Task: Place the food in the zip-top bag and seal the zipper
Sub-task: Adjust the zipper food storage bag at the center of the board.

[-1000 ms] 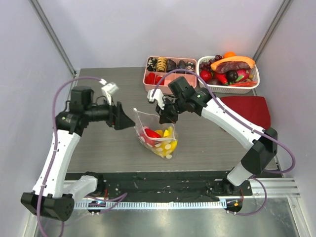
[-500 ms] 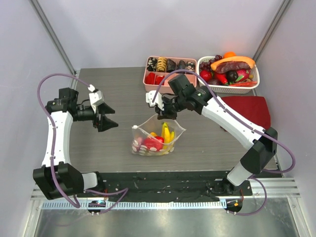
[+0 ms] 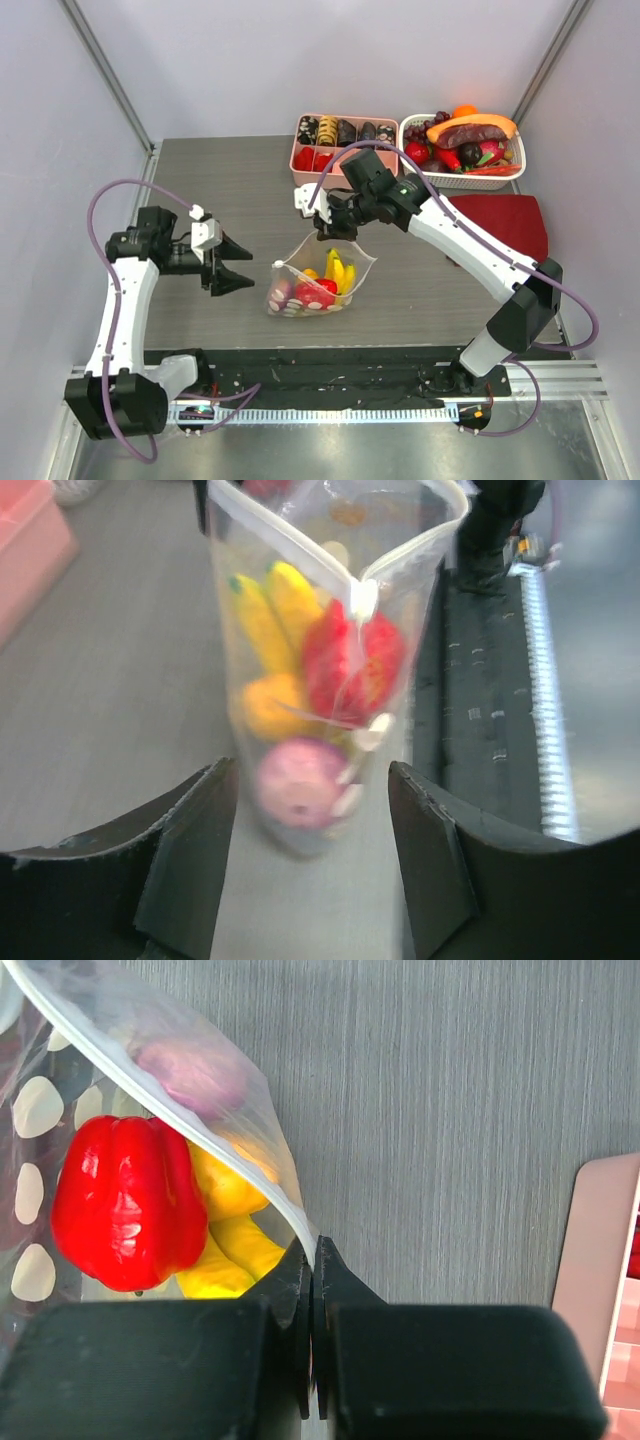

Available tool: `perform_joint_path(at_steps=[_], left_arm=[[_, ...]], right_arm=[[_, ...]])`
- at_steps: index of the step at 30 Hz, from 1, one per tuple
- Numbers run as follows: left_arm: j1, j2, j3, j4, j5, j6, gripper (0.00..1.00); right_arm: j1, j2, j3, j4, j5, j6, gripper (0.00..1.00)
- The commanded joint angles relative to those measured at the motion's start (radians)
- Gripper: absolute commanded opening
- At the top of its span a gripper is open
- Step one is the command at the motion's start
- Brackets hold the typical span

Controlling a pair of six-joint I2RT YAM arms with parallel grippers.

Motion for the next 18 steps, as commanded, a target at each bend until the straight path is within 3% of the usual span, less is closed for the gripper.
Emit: perform_joint_path(at_steps=[1,2,5,10,13,18], left_arm=[[-0.059,-0.077,-0.105,0.295,-0.084,-0.585,0.61],[-0.073,-0.100,-0.161,0.494,-0.166,-0.832,0.61],[-0.088,-0.168,-0.203,0.581,-0.172,-0.915,0.64],[-0.088,-0.250,-0.254,0.657,-0.084,-0.885,0.70],[-0.189,-0.275,-0.277,0.703,-0.121,-0.901,0.70],[-0.208,-0.278,-0.327,0.911,-0.152,-1.014,0.67]], right_arm=[[0.009,-0.017,0.003,0.034,-0.011,0.001,0.01],[0.009,-0.019,-0.004,0.036,-0.014,0.002,0.01],[0.011,-0.022,-0.015,0.039,-0.013,0.006,0.01],[0.014,-0.016,-0.015,0.042,-0.013,0.015,0.01],[0.014,-0.013,-0.007,0.042,-0.014,0.015,0.01],[0.014,-0.016,-0.010,0.049,-0.020,0.015,0.01]])
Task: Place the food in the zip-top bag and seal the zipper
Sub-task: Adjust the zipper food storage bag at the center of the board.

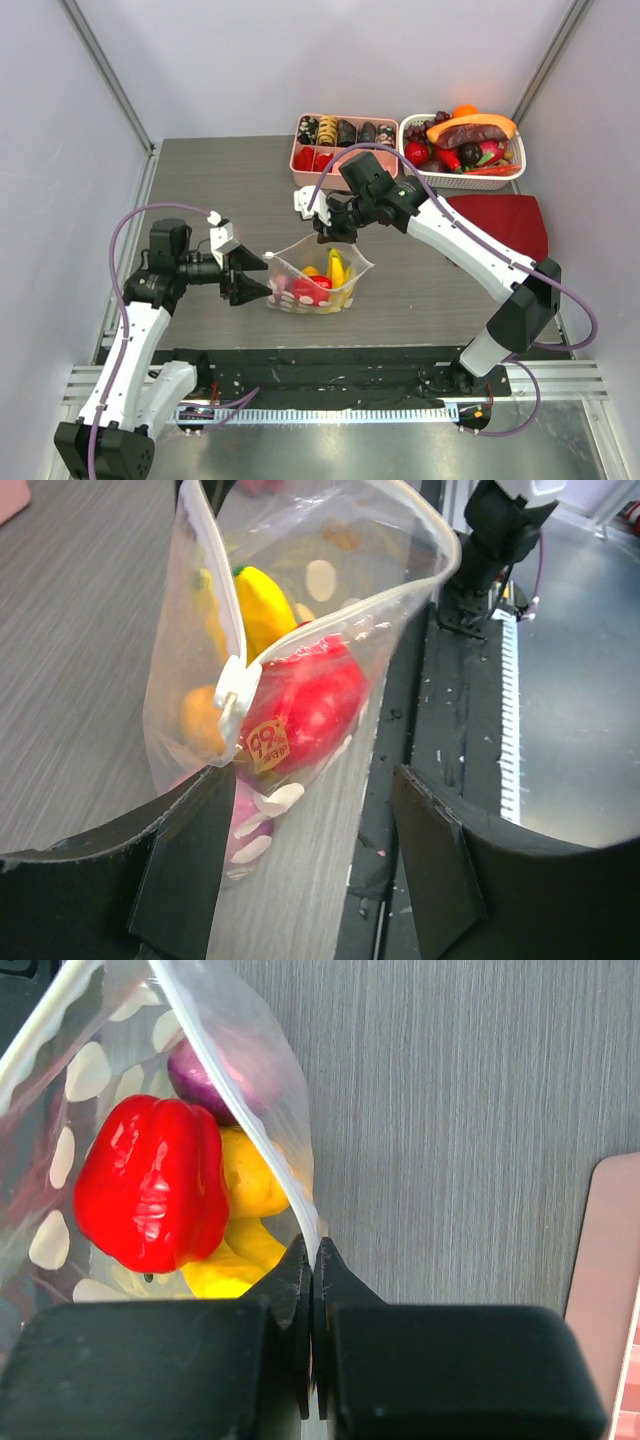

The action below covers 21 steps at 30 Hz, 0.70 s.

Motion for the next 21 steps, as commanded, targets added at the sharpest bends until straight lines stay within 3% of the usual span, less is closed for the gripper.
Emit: perform_joint_path(at_steps=[1,10,13,16,21], left_arm=[[-0.006,-0.002,-0.055,0.286,-0.008,-0.122,0.66],[-0.067,-0.015,-0.083,0.363,-0.056,-0.106,0.58],[-0.066,-0.059,-0.046,0.174,-0.057,0.023,0.50],[-0.040,-0.087,-0.014,0.000,-0.076,0.147,0.51],[0.071,-0.114,0.003,-0.036,-0.058,0.194,0.54]], right_arm=[[0.010,-0.017,0.009,0.046,-0.023,0.006,0.01],[0.018,-0.020,0.009,0.051,-0.020,-0.005,0.01],[0.019,-0.031,0.000,0.051,-0.017,-0.014,0.01],[0.019,-0.036,-0.004,0.048,-0.017,-0.023,0.01],[0.019,-0.036,-0.003,0.048,-0.020,-0.033,0.01]])
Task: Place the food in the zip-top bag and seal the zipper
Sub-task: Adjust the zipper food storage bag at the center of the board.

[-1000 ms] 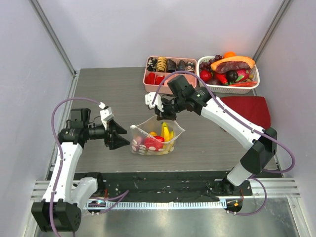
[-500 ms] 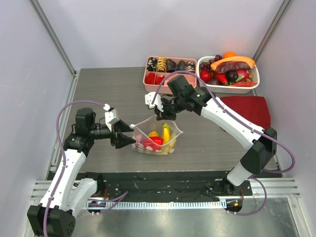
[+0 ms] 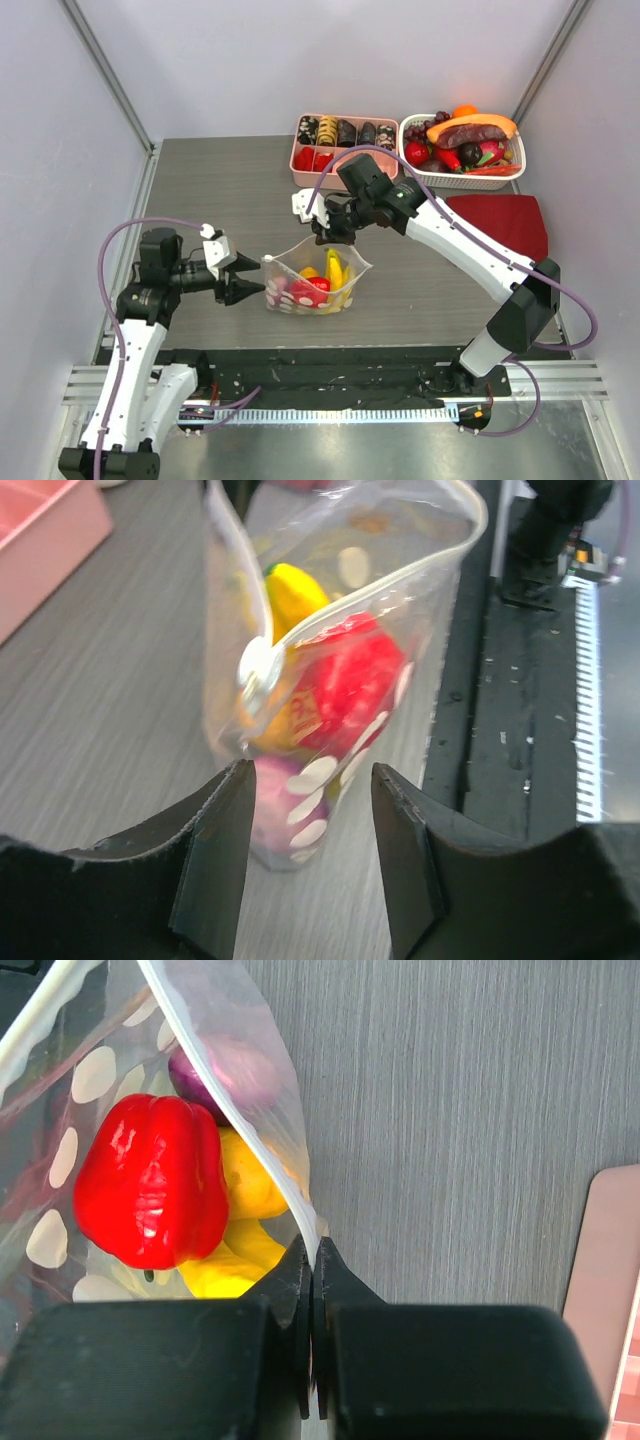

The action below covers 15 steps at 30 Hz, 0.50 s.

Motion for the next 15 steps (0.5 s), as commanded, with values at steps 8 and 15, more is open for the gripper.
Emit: perform_joint_path(at_steps=[8,15], left_arm=[[0.099,0.051,0.032,0.047,0.115,0.115,0.72],[0.027,0.121,-0.005,0.327,0.066,-0.098,0.66]], right_arm=[[0.007,-0.037,0.008,0.043,-0.028,-0.018,0.01],[0.010,-0.033,0.010,0.054,-0.033,-0.012,0.01]])
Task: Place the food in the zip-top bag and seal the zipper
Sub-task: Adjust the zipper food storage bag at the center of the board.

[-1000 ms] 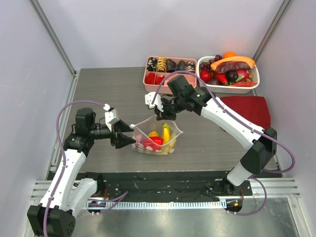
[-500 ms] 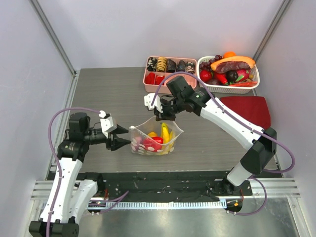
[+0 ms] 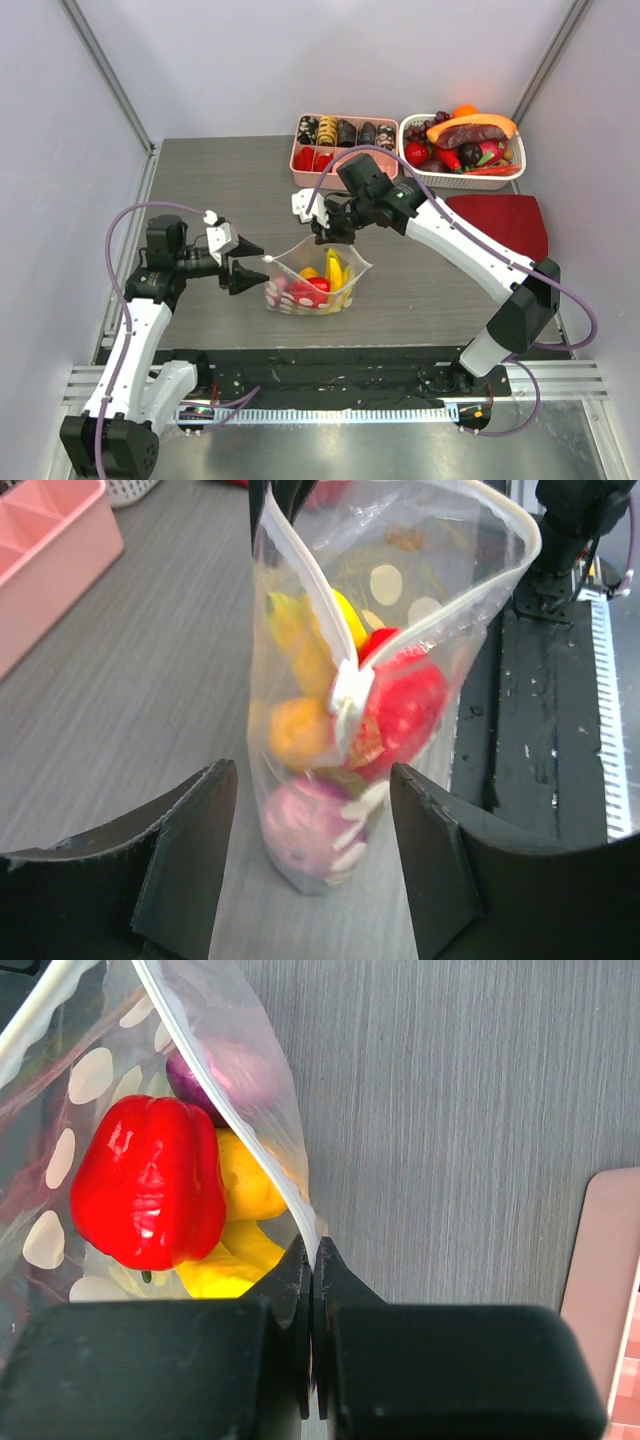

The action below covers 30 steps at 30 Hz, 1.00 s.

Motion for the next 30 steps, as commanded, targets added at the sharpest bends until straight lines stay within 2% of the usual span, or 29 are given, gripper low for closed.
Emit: perform_joint_path(at_steps=[1,4,7,10,11,14,16,17,19,20,22,25,30], left_arm=[[-0.043,0.016,-0.017,0.268,0.010,-0.164,0.66],[-0.113,0.019,-0.028,0.283,-0.023,-0.152,0.63],[-0.164,0.002,-0.060,0.296,-0.052,-0.154,0.54],[-0.176,-0.008,-0.083,0.302,-0.070,-0.168,0.36],[-0.176,-0.013,-0.087,0.303,-0.072,-0.180,0.26],[-0.176,-0.030,-0.084,0.290,-0.081,-0.185,0.12],[-0.176,-0.041,-0.083,0.287,-0.084,-0.200,0.05],[-0.176,-0.042,-0.077,0.285,-0.087,-0.209,0.00],[-0.176,-0.042,-0.069,0.285,-0.093,-0.243,0.00],[-0.176,-0.044,-0.057,0.283,-0.098,-0.253,0.00],[-0.176,-0.044,-0.045,0.267,-0.112,-0.260,0.00],[-0.176,-0.036,-0.011,0.225,-0.131,-0.240,0.00],[-0.180,0.001,0.046,0.141,-0.135,-0.211,0.00]], right_arm=[[0.011,-0.033,0.011,0.054,-0.031,-0.004,0.01],[0.013,-0.031,0.011,0.054,-0.030,-0.003,0.01],[0.011,-0.034,0.008,0.055,-0.030,-0.003,0.01],[0.013,-0.040,0.004,0.057,-0.028,-0.003,0.01],[0.013,-0.042,0.000,0.057,-0.027,-0.004,0.01],[0.011,-0.056,-0.013,0.057,-0.019,-0.014,0.01],[0.011,-0.065,-0.023,0.066,-0.014,-0.012,0.09],[0.013,-0.071,-0.021,0.071,-0.011,0.008,0.23],[0.013,-0.082,-0.004,0.091,-0.001,0.049,0.45],[0.011,-0.089,0.003,0.098,0.004,0.087,0.67],[0.013,-0.111,0.014,0.155,0.029,0.129,0.80],[0.020,-0.143,0.049,0.206,-0.005,0.195,0.86],[0.094,-0.151,0.102,0.238,-0.054,0.273,0.85]])
